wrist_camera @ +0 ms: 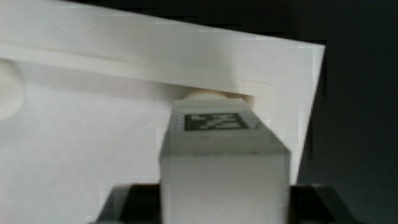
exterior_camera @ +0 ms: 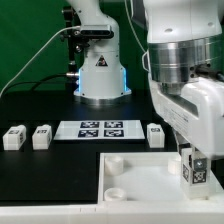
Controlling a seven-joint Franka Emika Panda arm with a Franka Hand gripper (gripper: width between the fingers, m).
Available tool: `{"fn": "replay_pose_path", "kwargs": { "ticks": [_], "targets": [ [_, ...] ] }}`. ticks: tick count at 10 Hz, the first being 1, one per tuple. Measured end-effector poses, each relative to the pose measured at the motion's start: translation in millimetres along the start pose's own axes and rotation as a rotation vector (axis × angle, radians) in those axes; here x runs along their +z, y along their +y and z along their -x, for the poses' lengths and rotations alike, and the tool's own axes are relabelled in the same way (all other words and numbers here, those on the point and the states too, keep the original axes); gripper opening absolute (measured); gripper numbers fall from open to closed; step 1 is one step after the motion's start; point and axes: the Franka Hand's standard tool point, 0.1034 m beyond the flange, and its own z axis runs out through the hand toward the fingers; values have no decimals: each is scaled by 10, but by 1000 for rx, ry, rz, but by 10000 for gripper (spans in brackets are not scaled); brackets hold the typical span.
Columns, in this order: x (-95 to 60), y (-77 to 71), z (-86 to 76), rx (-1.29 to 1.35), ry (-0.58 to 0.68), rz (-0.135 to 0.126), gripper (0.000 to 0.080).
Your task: Assemble one leg
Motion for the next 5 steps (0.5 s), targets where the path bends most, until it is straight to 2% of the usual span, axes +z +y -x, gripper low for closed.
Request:
{"fn": "replay_pose_path", "kwargs": {
  "ticks": [3,4,5],
  "targets": [
    [4,4,11,-46,-3,0,294],
    [7,8,22,-49,-3,0,522],
    [18,-4,40,-189,-1,-21,522]
  ]
}}
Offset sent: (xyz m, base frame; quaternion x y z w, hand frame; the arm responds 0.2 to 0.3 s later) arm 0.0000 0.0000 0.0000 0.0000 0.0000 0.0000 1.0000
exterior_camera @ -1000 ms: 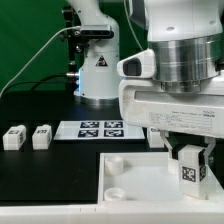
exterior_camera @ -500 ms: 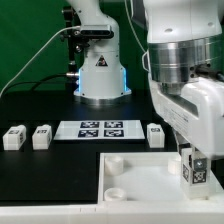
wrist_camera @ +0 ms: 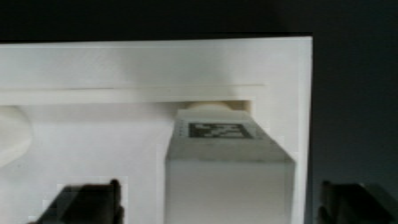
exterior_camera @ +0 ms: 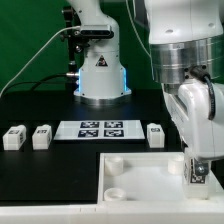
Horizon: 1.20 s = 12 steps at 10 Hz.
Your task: Assemble one leg
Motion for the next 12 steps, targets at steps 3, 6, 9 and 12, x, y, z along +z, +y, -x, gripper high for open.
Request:
{"fn": "replay_pose_path", "kwargs": {
  "ticks": [3,6,9,12],
  "targets": [
    [23,2,128,-492,-1,-14,642],
    [22,0,93,-780,2,-13,649],
    [-9,-56,-13,-1177,27,8,649],
    [4,-56,-4,-1247,38,11,510]
  ]
}}
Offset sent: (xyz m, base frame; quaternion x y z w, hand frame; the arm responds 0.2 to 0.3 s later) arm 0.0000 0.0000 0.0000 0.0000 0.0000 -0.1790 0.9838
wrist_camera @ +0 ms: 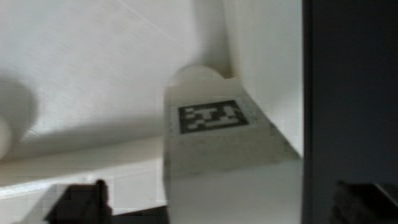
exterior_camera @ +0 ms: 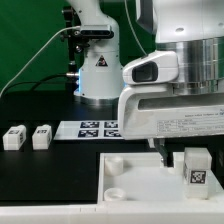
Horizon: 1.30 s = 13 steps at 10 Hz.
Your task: Assemble one leg
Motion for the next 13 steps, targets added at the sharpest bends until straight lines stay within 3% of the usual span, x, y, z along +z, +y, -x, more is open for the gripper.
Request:
{"fn": "replay_pose_path", "kwargs": {
  "ticks": [1,2,3,7,9,13],
  "targets": [
    [0,-4,2,73,0,0,510],
    [1,-8,3,149,-1,-2,371],
    [2,13,2,265,-2,0,300],
    [5,55,-1,694,-3,3,300],
    [2,47,31,1047,-11,27,300],
    [24,44,67,1672,-45,0,299]
  ]
}}
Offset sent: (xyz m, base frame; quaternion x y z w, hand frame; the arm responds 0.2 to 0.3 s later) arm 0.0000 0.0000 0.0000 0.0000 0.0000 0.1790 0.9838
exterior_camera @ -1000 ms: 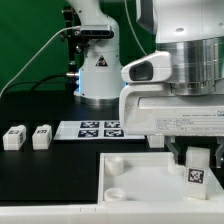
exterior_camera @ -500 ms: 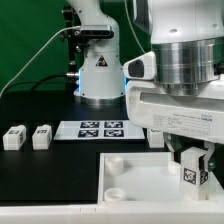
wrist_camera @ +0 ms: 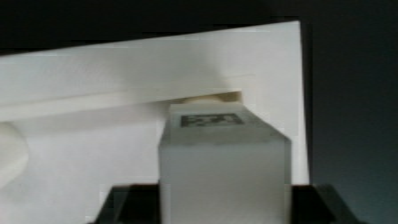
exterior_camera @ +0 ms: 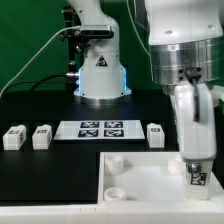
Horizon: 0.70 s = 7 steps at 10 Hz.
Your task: Assemble one leg
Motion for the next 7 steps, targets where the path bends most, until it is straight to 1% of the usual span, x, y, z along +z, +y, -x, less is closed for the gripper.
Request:
{"fn": "replay_pose_path", "kwargs": {
  "ticks": [2,4,5,6,7],
  "targets": [
    [1,13,26,72,5,-2,299],
    [5,17,26,-15,7,-2,299],
    [13,30,38,-63,8,0,495],
    [30,63,62,-185,7,5,605],
    [25,53,55,-403,6,3,636]
  ]
}}
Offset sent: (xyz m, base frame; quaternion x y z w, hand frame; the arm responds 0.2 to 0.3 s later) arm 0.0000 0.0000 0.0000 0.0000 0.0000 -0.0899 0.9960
